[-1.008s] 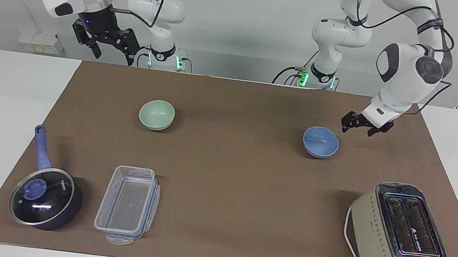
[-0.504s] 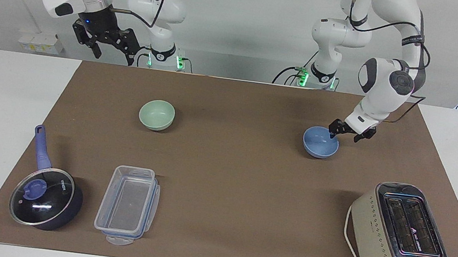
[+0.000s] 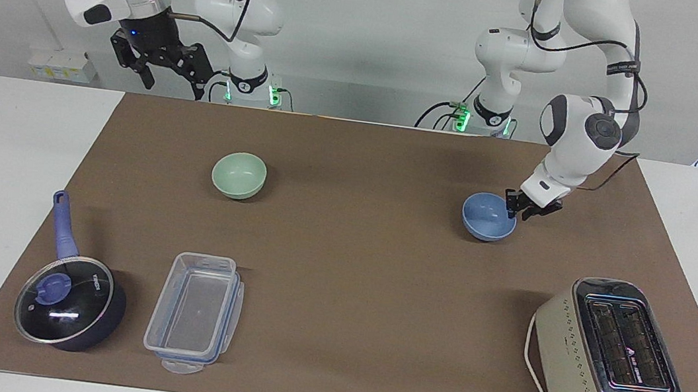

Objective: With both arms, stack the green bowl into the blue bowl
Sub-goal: 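Grip the rim of the pale blue bowl with the left gripper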

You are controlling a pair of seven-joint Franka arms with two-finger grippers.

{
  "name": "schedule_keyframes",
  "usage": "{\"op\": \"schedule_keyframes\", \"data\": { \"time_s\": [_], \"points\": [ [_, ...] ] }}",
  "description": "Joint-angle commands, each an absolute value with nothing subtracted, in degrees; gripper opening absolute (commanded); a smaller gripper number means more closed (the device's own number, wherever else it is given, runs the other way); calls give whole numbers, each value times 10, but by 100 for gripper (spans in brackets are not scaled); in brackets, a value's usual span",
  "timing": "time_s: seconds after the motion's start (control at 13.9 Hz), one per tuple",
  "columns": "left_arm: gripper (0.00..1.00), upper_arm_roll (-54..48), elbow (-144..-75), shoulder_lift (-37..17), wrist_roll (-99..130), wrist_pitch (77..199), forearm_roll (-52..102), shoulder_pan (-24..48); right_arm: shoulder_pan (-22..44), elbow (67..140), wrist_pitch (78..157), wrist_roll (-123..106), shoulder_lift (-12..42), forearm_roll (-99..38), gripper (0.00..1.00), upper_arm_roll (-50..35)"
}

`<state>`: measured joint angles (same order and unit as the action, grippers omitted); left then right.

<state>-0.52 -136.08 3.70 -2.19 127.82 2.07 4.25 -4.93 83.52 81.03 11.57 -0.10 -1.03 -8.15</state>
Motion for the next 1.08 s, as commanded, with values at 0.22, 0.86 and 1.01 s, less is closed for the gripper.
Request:
{"op": "schedule_keyframes", "data": {
  "time_s": [0.22,0.86,1.01],
  "points": [
    [0,1,-1331,48,-30,1247,23,43,-58,848,816,102,-11,-23,100,-83],
    [0,1,-1148,57,-29,1035,37,48,-58,848,817,101,-11,-23,100,-83],
    [0,-1,-1145,57,-26,1032,40,50,-59,848,816,99,-11,-23,100,-83]
  ]
}}
